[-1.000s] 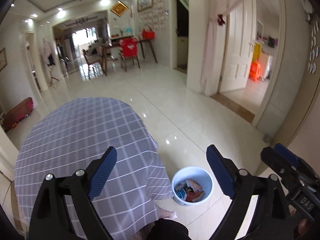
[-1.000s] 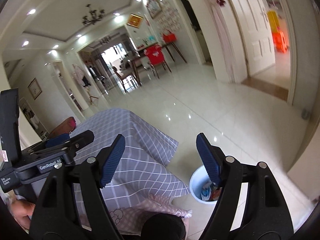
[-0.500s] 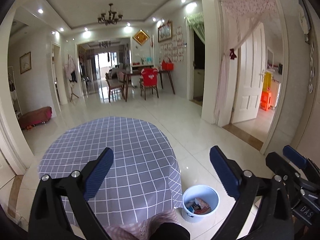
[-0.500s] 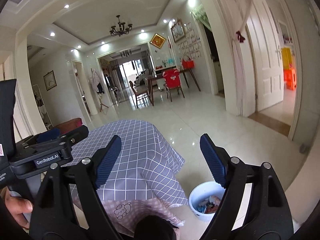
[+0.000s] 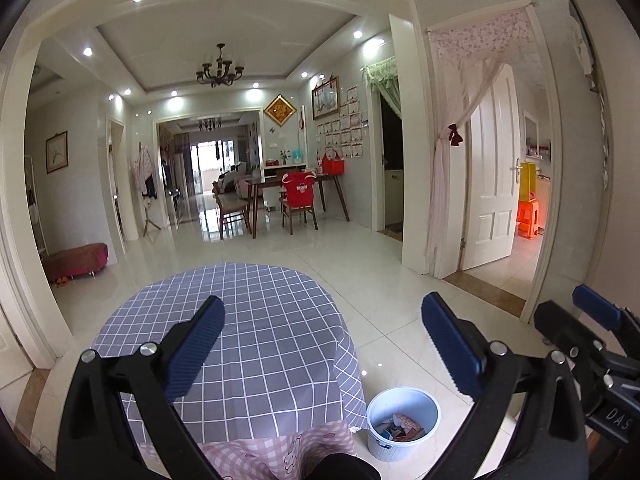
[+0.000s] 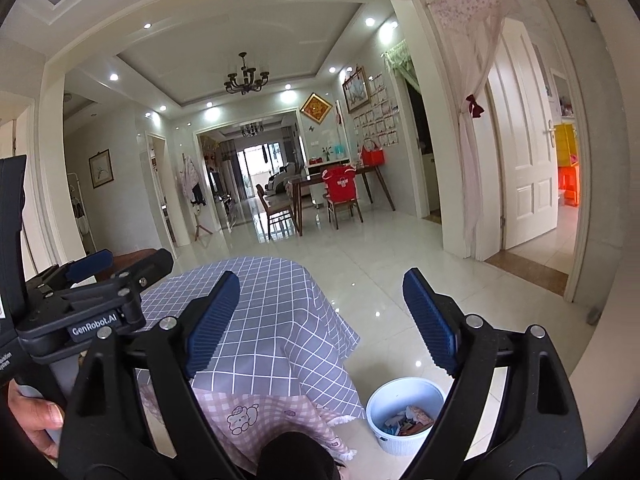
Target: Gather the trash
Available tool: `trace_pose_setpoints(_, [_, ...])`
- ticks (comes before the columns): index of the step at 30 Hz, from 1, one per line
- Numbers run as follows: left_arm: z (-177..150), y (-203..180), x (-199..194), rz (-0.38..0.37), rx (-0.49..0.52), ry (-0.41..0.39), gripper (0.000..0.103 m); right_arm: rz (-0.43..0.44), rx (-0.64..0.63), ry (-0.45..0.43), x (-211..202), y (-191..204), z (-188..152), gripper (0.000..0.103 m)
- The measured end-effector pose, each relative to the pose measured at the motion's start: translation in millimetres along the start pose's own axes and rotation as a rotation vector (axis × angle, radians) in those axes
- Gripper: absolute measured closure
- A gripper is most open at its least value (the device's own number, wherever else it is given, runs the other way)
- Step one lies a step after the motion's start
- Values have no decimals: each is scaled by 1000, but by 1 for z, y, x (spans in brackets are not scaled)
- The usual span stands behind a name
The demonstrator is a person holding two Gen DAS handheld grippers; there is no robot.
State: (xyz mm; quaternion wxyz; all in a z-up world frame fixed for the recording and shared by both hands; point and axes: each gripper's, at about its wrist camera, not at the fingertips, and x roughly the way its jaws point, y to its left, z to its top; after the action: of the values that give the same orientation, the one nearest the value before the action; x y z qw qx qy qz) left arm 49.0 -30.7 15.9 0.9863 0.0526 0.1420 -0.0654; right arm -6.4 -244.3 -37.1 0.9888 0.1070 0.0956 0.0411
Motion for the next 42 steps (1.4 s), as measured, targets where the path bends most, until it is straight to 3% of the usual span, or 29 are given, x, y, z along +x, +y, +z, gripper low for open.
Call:
trace_pose_setpoints(11, [-8,-8,-12,-1,48,-46,6,6,-2,-23,-6,-5,-5,20])
trace_pose_setpoints(42, [-14,-9,-6,-20,39,-47,6,-2,11,-23,-8,-7,-14,19])
